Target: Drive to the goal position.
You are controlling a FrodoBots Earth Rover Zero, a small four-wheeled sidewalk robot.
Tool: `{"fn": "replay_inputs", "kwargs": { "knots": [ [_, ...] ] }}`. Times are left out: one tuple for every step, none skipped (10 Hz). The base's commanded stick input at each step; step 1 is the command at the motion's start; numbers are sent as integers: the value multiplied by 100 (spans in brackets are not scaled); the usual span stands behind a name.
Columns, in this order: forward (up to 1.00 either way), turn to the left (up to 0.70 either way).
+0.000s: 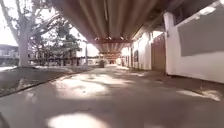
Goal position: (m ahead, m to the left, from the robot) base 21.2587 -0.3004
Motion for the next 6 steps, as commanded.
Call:
{"fn": "replay_inputs", "kwargs": {
  "knots": [
    [70,0],
    [70,0],
    [70,0],
    [70,0],
    [70,0],
    [70,0]
  ]
}}
